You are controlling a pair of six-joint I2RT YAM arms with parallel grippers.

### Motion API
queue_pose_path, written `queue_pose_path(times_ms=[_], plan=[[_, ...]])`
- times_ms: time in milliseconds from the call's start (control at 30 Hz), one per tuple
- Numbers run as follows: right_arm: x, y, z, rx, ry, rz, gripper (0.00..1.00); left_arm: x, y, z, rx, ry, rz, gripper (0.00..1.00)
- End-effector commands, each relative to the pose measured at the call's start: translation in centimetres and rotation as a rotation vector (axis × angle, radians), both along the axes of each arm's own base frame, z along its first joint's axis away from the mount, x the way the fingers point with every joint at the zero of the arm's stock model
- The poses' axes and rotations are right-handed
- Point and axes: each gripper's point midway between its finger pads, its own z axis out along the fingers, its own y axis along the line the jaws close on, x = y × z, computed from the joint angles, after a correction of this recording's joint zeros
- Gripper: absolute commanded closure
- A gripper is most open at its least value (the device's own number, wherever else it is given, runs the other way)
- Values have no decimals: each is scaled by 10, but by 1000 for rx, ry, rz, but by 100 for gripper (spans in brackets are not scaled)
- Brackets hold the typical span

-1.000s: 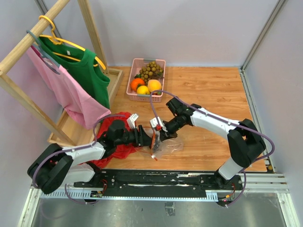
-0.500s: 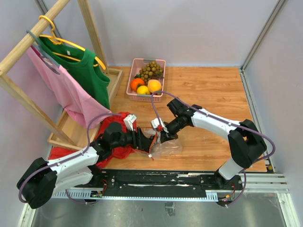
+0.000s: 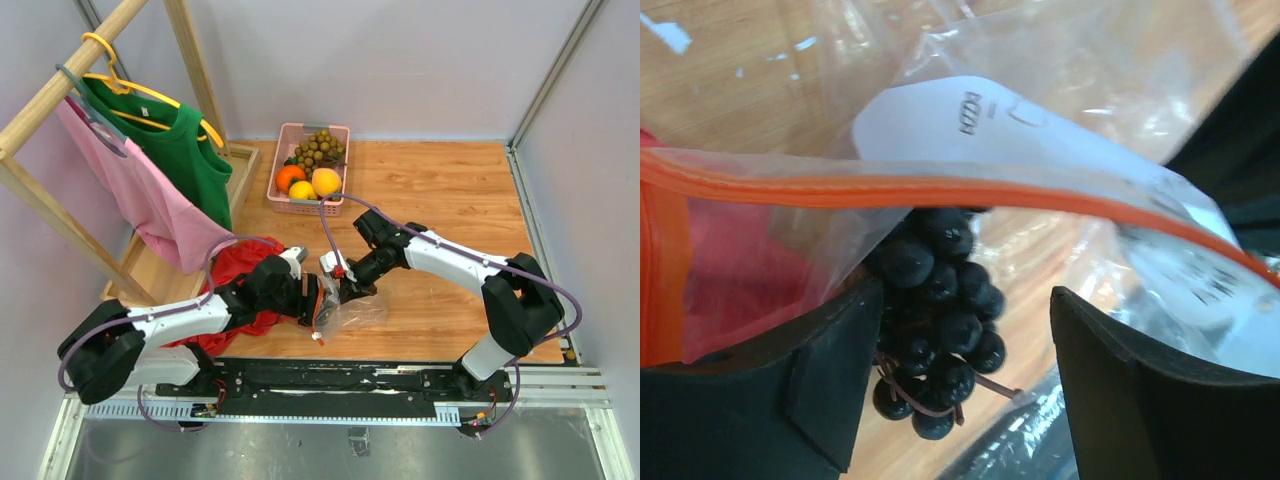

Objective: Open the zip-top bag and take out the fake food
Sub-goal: Pick up the fake fruit from the zipper food storage bag.

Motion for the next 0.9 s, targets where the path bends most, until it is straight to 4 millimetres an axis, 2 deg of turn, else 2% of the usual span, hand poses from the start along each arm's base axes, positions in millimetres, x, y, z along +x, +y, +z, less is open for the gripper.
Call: queue_pose_path(times_ms=[0, 100, 200, 500, 567, 633, 667, 733, 867], plan=[[-1, -6, 1, -6, 20, -17, 99, 15, 8, -15, 139, -30, 60, 27], [-2, -7, 0, -6, 18, -18, 99, 21, 14, -19, 191, -51, 95, 24], [-2, -7, -1, -4, 17, -19, 99, 23, 10, -18, 186, -72, 96, 24], [-2, -7, -2, -7, 21, -20, 99, -3, 6, -61, 284, 59, 59, 27], [-2, -7, -2, -7, 21, -19, 99, -6, 9, -67, 309, 79, 76, 34], [-2, -7, -2, -8, 20, -21, 99, -7, 13, -73, 343, 95, 86, 49], [-2, -7, -2, -9, 20, -21, 99, -8, 16, -76, 361, 101, 89, 53], [-1, -7, -2, -10, 18, -22, 99, -8, 19, -78, 384, 104, 92, 57], [1, -9, -1, -11, 12, -33, 99, -5, 19, -73, 387, 94, 99, 77]])
